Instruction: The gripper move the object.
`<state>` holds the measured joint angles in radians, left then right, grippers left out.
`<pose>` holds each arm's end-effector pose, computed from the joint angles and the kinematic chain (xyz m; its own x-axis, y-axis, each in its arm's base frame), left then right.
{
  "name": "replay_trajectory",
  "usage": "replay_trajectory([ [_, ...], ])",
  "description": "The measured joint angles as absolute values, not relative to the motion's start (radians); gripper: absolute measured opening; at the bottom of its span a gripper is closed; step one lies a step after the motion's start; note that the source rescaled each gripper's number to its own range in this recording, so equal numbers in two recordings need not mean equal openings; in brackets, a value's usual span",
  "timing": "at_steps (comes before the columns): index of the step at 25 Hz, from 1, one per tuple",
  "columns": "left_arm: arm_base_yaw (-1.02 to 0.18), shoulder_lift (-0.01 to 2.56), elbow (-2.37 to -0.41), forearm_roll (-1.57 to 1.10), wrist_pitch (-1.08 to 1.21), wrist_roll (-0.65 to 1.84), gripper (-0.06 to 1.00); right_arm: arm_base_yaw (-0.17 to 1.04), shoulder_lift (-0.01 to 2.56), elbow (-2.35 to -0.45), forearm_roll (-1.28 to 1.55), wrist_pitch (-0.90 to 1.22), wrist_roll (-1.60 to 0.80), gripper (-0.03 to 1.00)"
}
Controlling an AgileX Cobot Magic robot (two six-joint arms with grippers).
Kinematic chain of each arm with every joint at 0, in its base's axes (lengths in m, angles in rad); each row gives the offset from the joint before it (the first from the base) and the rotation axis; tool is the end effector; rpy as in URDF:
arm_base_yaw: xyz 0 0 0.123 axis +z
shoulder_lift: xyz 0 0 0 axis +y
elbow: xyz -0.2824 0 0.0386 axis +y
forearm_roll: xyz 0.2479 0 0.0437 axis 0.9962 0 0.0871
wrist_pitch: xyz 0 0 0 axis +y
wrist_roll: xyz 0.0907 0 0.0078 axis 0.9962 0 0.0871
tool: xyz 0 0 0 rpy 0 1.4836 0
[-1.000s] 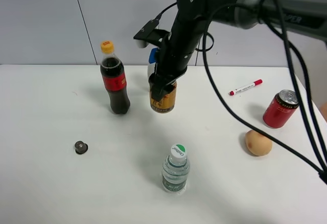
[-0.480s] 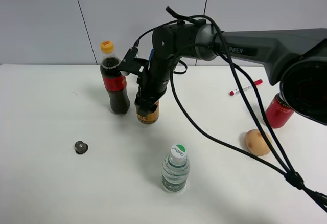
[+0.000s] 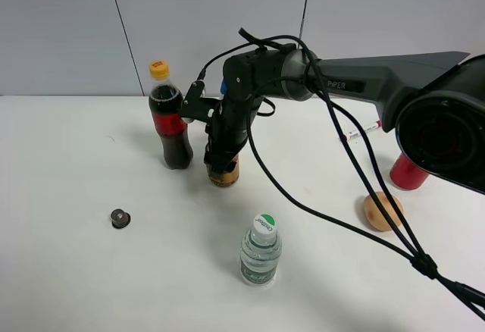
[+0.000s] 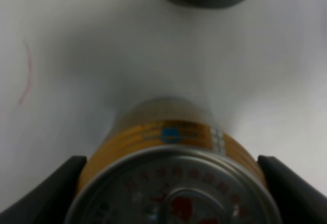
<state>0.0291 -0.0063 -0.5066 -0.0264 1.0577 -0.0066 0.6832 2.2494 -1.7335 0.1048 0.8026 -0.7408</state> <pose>-0.0064 -0.0023 0.2792 -0.4412 -0.0324 -0.8968 -0.0171 0.9995 -0.0277 0.3639 0.3051 0.1488 -0.1717 -0.9360 -0.3074 -0.9621 0.2264 -0.1522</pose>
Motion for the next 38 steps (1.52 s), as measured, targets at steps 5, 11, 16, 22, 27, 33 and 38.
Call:
replay_trajectory([
  [5, 0.029, -0.006, -0.507, -0.026, 1.058, -0.007, 1.00, 0.683, 2.249, -1.733, 0.156, 0.792, -0.730, 0.11],
  [11, 0.029, -0.006, -0.507, -0.026, 1.058, -0.007, 1.00, 0.683, 2.237, -1.734, 0.169, 0.754, -0.637, 0.80],
  [16, 0.029, -0.006, -0.507, -0.026, 1.058, -0.007, 1.00, 0.683, 2.220, -1.734, 0.176, 0.777, -0.624, 0.85],
  [22, 0.029, -0.006, -0.507, -0.026, 1.058, -0.007, 1.00, 0.703, 2.109, -1.734, 0.194, 0.802, -0.624, 0.86],
  [27, 0.029, -0.006, -0.507, -0.026, 1.058, -0.007, 1.00, 0.730, 1.919, -1.734, 0.214, 0.825, -0.585, 0.86],
  [33, 0.029, -0.006, -0.507, -0.026, 1.058, -0.007, 1.00, 0.731, 1.623, -1.734, 0.150, 0.818, -0.546, 0.89],
  [38, 0.029, -0.006, -0.507, -0.026, 1.058, -0.007, 1.00, 0.731, 1.385, -1.734, -0.116, 0.801, -0.531, 0.98],
])
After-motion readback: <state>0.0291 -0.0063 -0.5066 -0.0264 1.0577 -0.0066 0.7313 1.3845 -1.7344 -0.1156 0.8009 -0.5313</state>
